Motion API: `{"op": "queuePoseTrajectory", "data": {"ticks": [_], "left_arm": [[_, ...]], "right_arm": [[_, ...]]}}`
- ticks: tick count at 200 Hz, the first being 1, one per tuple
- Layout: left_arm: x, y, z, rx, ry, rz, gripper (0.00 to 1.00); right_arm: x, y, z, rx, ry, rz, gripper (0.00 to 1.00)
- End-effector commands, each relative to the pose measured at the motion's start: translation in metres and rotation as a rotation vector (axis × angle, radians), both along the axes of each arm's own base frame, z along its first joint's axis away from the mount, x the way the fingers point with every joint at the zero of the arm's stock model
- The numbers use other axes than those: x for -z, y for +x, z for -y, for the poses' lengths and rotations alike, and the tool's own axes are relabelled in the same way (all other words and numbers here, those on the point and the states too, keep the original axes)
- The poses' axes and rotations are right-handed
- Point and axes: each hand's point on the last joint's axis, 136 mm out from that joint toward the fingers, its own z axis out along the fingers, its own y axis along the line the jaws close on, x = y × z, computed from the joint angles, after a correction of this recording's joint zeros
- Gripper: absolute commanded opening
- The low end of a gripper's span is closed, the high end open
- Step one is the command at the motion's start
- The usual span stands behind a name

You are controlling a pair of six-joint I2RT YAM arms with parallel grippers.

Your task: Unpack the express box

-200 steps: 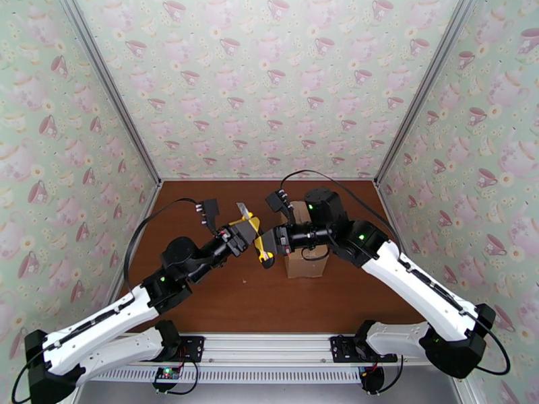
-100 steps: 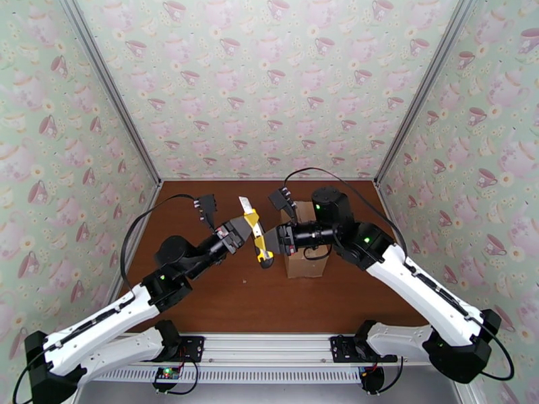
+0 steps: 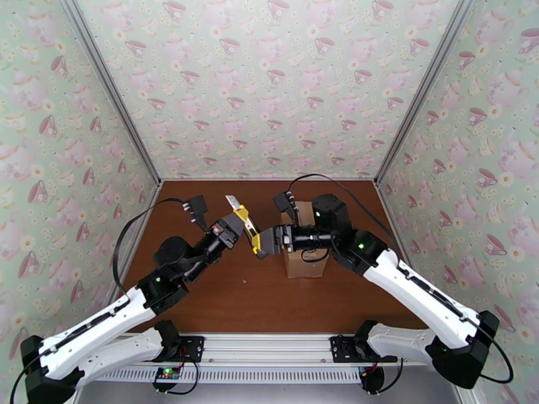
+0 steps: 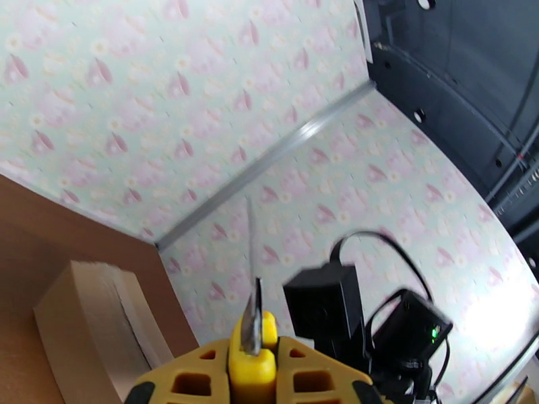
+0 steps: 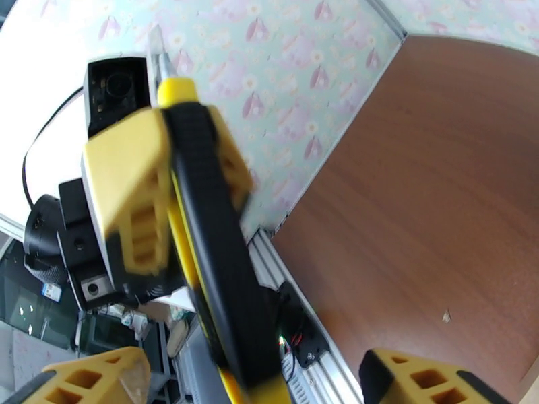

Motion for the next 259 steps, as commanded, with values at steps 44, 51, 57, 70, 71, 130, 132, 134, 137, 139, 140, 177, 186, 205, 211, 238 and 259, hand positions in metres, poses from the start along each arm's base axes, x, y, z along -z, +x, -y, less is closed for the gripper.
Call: {"op": "queuePoseTrajectory", "data": {"ticks": [44, 51, 57, 70, 71, 130, 132, 134, 137, 139, 140, 177, 186, 205, 211, 238, 259], "left_arm": [[-0.105, 0.012, -0.028, -0.364, -0.063, 0.202, 0.0], [-0.112, 0.01, -0.024, -0.382, -0.062, 0.224, 0.0], [-0.118, 0.009, -0.022, -0.409, -0.065, 0.233, 0.0], [-0.124, 0.007, -0.016, -0.453, -0.079, 0.246, 0.0], [-0.125, 0.007, -0.015, -0.453, -0.079, 0.249, 0.0], [-0.153, 0.002, 0.018, -0.55, -0.079, 0.344, 0.0], [-0.154, 0.002, 0.019, -0.554, -0.077, 0.346, 0.0], [-0.154, 0.002, 0.021, -0.556, -0.075, 0.346, 0.0], [-0.155, 0.002, 0.022, -0.562, -0.07, 0.351, 0.0], [-0.156, 0.002, 0.023, -0.566, -0.067, 0.354, 0.0], [-0.156, 0.002, 0.024, -0.569, -0.063, 0.354, 0.0], [-0.165, -0.011, 0.034, -0.632, -0.028, 0.405, 0.0], [-0.164, -0.012, 0.035, -0.641, -0.023, 0.405, 0.0], [-0.16, -0.012, 0.036, -0.643, -0.021, 0.396, 0.0], [-0.158, -0.012, 0.037, -0.644, -0.021, 0.392, 0.0], [-0.152, -0.012, 0.036, -0.655, -0.039, 0.379, 0.0], [-0.149, -0.011, 0.039, -0.676, -0.026, 0.383, 0.0]], "right_arm": [[-0.078, 0.037, 0.031, 0.212, 0.466, 0.081, 1.0], [-0.083, 0.04, 0.031, 0.218, 0.499, 0.087, 1.0], [-0.089, 0.042, 0.032, 0.221, 0.535, 0.098, 1.0], [-0.101, 0.046, 0.036, 0.238, 0.622, 0.11, 1.0], [-0.103, 0.046, 0.037, 0.238, 0.632, 0.114, 1.0], [-0.144, 0.049, 0.039, 0.151, 0.9, 0.147, 0.94], [-0.144, 0.049, 0.039, 0.148, 0.907, 0.148, 0.93], [-0.145, 0.049, 0.04, 0.147, 0.915, 0.148, 0.93], [-0.146, 0.049, 0.04, 0.142, 0.924, 0.146, 0.91], [-0.146, 0.049, 0.04, 0.14, 0.929, 0.147, 0.91], [-0.147, 0.049, 0.04, 0.139, 0.933, 0.148, 0.9], [-0.153, 0.048, 0.049, 0.155, 0.99, 0.17, 0.61], [-0.156, 0.047, 0.049, 0.154, 0.989, 0.177, 0.54], [-0.161, 0.045, 0.049, 0.14, 0.994, 0.185, 0.51], [-0.163, 0.045, 0.05, 0.139, 1.005, 0.187, 0.52], [-0.167, 0.048, 0.055, 0.144, 1.044, 0.182, 0.55], [-0.174, 0.049, 0.053, 0.098, 1.078, 0.177, 0.5]]}}
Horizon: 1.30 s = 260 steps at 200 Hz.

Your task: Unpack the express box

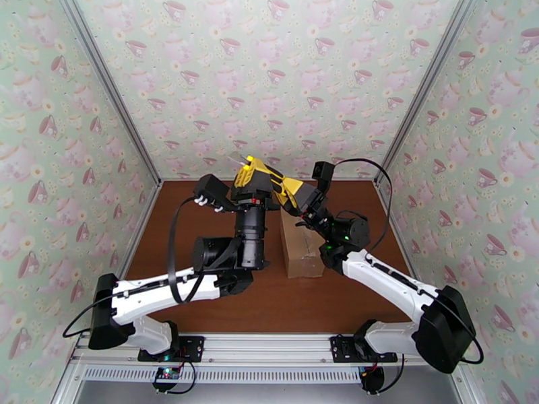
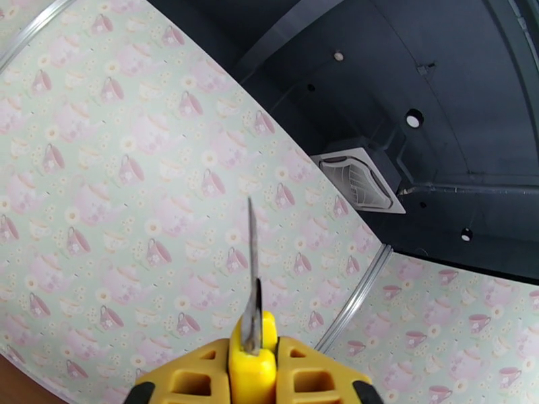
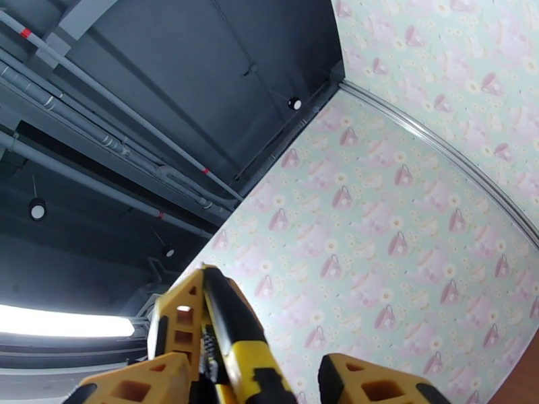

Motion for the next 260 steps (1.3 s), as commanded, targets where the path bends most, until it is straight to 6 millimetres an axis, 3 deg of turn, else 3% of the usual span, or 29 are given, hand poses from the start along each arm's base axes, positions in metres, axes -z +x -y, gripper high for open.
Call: {"op": "queuePoseTrajectory", "data": {"ticks": [1, 65, 156, 183, 190, 196, 216, 236, 260], "left_arm": [[0.002, -0.001, -0.002, -0.043, -0.017, 0.001, 0.0], [-0.002, 0.001, 0.009, -0.08, -0.002, 0.028, 0.0], [0.009, 0.002, 0.015, -0.091, 0.038, -0.006, 0.0], [0.014, 0.002, 0.011, -0.098, 0.04, -0.028, 0.0], [0.015, 0.001, 0.009, -0.098, 0.042, -0.033, 0.15], [0.016, 0.001, 0.007, -0.099, 0.045, -0.044, 0.36], [0.019, 0.003, 0.003, -0.108, 0.129, -0.094, 0.77], [0.02, 0.005, 0.003, -0.095, 0.251, -0.154, 0.9], [0.032, 0.008, 0.003, 0.026, 0.365, -0.243, 0.94]], "right_arm": [[-0.023, -0.003, 0.006, -0.035, 0.084, 0.043, 0.5], [-0.019, 0.001, -0.001, -0.095, 0.1, 0.025, 0.59], [-0.027, -0.005, 0.008, -0.074, 0.097, 0.045, 0.0], [-0.027, -0.004, 0.012, -0.054, 0.09, 0.038, 0.0], [-0.026, -0.003, 0.012, -0.042, 0.078, 0.032, 0.0], [-0.026, -0.002, 0.012, -0.028, 0.059, 0.028, 0.0], [-0.019, 0.002, 0.01, 0.071, -0.058, 0.009, 0.0], [-0.01, 0.009, 0.01, 0.221, -0.252, -0.012, 0.0], [-0.005, 0.017, 0.026, 0.404, -0.412, -0.042, 0.0]]}}
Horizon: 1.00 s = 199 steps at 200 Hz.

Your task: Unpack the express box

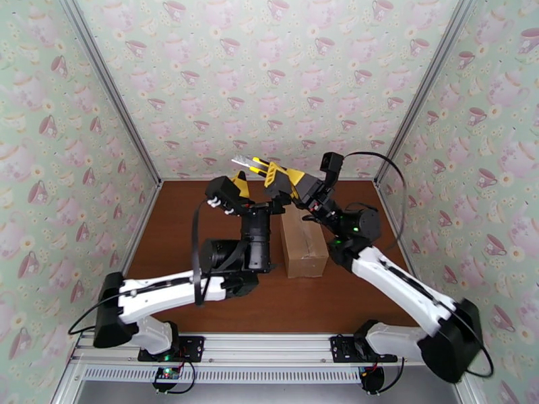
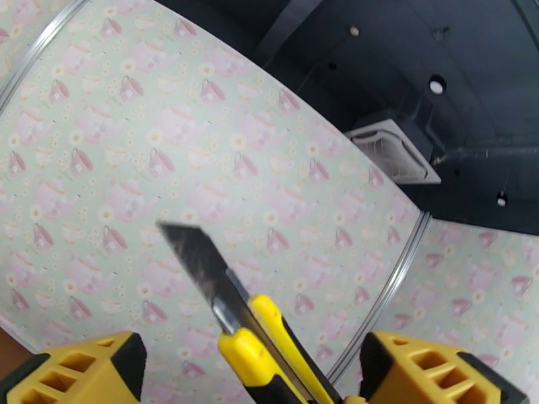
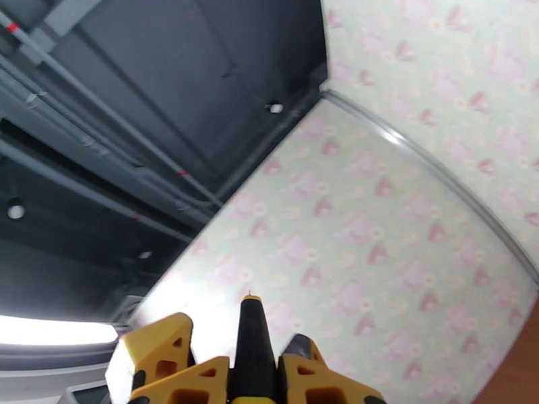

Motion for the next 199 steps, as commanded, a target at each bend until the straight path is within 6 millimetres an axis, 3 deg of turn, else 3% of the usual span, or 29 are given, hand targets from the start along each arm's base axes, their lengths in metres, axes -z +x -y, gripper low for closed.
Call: {"op": "queuePoseTrajectory", "data": {"ticks": [1, 28, 61, 93, 134, 176, 199], "left_arm": [[0.017, 0.006, -0.003, 0.092, 0.144, -0.14, 0.94], [0.045, 0.016, -0.026, 0.23, 0.09, -0.308, 0.93], [0.076, 0.017, -0.059, 0.191, 0.126, -0.396, 0.92], [0.114, 0.049, -0.069, 0.193, 0.147, -0.517, 0.93], [0.172, 0.124, -0.051, 0.256, 0.181, -0.673, 0.95], [0.236, 0.213, -0.01, 0.363, 0.262, -0.803, 0.94], [0.258, 0.253, 0.016, 0.4, 0.339, -0.831, 0.93]], "right_arm": [[0.013, 0.015, 0.013, 0.232, -0.234, -0.02, 0.0], [0.021, 0.026, 0.026, 0.359, -0.346, -0.077, 0.0], [0.039, 0.04, 0.049, 0.525, -0.474, -0.14, 0.0], [0.064, 0.051, 0.077, 0.695, -0.651, -0.205, 0.0], [0.095, 0.054, 0.115, 0.879, -0.897, -0.262, 0.0], [0.12, 0.058, 0.136, 0.974, -1.071, -0.301, 0.0], [0.13, 0.063, 0.146, 1.031, -1.145, -0.325, 0.0]]}}
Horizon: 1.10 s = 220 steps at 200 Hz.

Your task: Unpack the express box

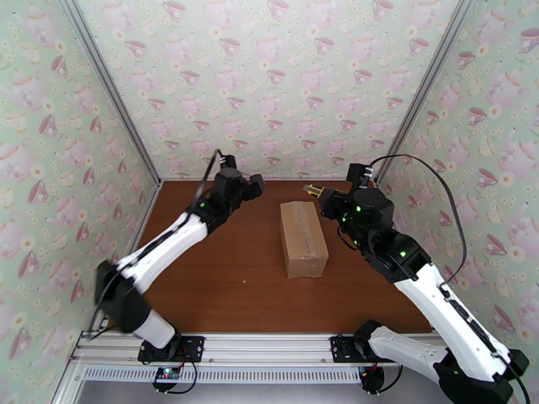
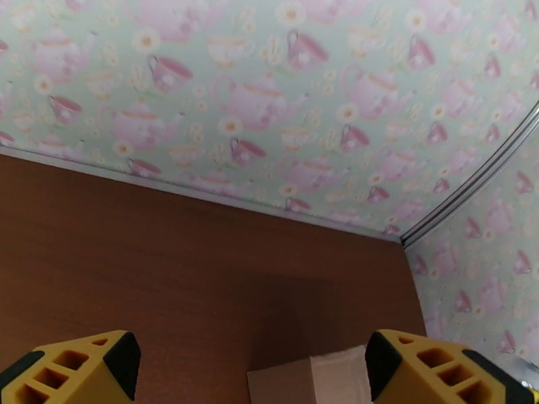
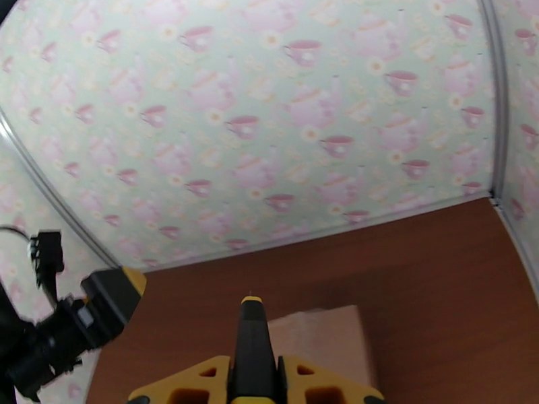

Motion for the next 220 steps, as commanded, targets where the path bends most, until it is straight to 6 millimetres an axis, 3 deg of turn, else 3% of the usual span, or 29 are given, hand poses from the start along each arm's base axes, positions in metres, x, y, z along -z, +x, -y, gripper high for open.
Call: {"op": "queuePoseTrajectory", "data": {"ticks": [1, 36, 63, 94, 123, 167, 220], "left_arm": [[0.003, 0.021, 0.036, 0.15, 0.007, -0.009, 0.93], [0.038, 0.066, 0.064, 0.201, 0.03, -0.039, 0.93], [0.068, 0.078, 0.072, 0.215, 0.005, -0.078, 0.92], [0.091, 0.074, 0.072, 0.217, -0.013, -0.102, 0.91], [0.102, 0.064, 0.063, 0.202, -0.002, -0.119, 0.91], [0.1, 0.051, 0.04, 0.165, -0.022, -0.122, 0.91], [0.093, 0.041, 0.01, 0.123, -0.029, -0.114, 0.91]], "right_arm": [[0.002, 0.003, 0.024, 0.105, -0.126, -0.014, 0.0], [0.017, 0.014, 0.033, 0.18, -0.248, -0.069, 0.0], [0.044, 0.027, 0.031, 0.207, -0.362, -0.152, 0.0], [0.074, 0.039, 0.029, 0.221, -0.479, -0.239, 0.0], [0.089, 0.044, 0.024, 0.203, -0.568, -0.274, 0.0], [0.111, 0.051, 0.006, 0.122, -0.612, -0.305, 0.0], [0.126, 0.052, -0.03, -0.076, -0.571, -0.302, 0.0]]}}
